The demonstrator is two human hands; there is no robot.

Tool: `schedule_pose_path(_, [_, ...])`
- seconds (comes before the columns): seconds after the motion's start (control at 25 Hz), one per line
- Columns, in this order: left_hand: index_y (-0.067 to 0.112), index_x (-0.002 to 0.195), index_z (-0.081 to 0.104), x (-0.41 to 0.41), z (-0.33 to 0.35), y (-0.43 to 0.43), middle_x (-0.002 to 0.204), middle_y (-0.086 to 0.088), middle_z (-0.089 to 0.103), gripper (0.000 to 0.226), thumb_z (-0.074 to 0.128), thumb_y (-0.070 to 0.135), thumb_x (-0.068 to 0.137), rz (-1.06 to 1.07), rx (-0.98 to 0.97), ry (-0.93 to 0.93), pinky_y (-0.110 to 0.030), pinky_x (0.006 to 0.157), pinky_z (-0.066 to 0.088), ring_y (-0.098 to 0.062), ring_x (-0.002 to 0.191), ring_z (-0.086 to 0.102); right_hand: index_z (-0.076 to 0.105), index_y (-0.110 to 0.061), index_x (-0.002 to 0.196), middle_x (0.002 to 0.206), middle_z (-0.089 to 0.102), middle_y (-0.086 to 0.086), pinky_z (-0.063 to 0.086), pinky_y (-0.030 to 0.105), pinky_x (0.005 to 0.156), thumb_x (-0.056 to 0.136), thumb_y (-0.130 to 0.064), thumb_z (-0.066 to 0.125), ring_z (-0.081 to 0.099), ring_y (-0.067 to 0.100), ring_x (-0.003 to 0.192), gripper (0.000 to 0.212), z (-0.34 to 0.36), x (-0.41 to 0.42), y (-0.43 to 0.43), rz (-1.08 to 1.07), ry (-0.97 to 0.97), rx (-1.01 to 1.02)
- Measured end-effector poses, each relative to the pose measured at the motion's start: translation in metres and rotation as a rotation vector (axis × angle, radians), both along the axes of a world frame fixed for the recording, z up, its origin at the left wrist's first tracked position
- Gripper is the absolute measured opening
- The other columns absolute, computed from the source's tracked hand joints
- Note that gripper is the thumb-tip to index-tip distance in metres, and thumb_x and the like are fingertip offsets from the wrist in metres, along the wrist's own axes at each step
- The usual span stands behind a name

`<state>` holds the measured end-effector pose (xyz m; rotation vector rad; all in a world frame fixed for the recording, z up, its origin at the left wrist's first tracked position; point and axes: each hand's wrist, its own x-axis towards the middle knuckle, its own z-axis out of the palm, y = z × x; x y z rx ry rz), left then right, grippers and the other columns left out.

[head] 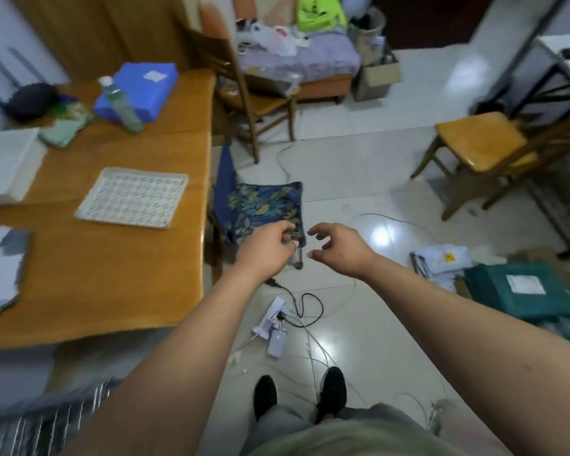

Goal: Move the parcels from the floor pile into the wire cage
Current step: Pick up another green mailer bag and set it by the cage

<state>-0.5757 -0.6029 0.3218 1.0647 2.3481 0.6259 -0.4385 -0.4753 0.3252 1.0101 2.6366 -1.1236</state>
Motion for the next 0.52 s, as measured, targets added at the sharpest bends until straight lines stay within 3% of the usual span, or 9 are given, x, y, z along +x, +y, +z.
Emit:
schedule_pose_path(0.2, [0.035, 0.133, 0.06, 0.018, 0.011, 0.072, 0.118, 0.015, 0.066, 0.039, 0.061, 0.041, 0.094, -0.299, -0.017, 0.02, -0.036, 0.083, 0.057, -0.013, 0.098, 0.067, 0.062, -0.025, 0.133, 0.126, 0.061, 0.0, 0.047, 0.026, 0.086, 0.088, -0.031, 0.077, 0.066, 0.016, 0.096, 0.048, 0.007, 0.048, 0.025, -0.313, 0.047, -0.032])
schedule_pose_path(0.32, [0.037, 0.132, 0.059, 0.04, 0.013, 0.108, 0.118, 0.016, 0.067, 0.04, 0.061, 0.044, 0.093, -0.484, -0.018, 0.034, -0.038, 0.087, 0.056, -0.011, 0.103, 0.064, 0.062, -0.027, 0.133, 0.126, 0.062, -0.001, 0.045, 0.024, 0.08, 0.087, -0.032, 0.077, 0.066, 0.014, 0.095, 0.048, 0.008, 0.08, 0.034, -0.496, 0.059, -0.032])
schedule_pose_path(0.52, [0.039, 0.132, 0.058, 0.084, 0.004, 0.158, 0.118, 0.017, 0.066, 0.039, 0.059, 0.045, 0.093, -0.701, -0.041, 0.057, -0.036, 0.09, 0.054, -0.01, 0.106, 0.063, 0.062, -0.03, 0.132, 0.126, 0.062, -0.003, 0.053, 0.031, 0.082, 0.086, -0.033, 0.078, 0.066, 0.013, 0.095, 0.049, -0.001, 0.126, 0.043, -0.714, 0.081, -0.022])
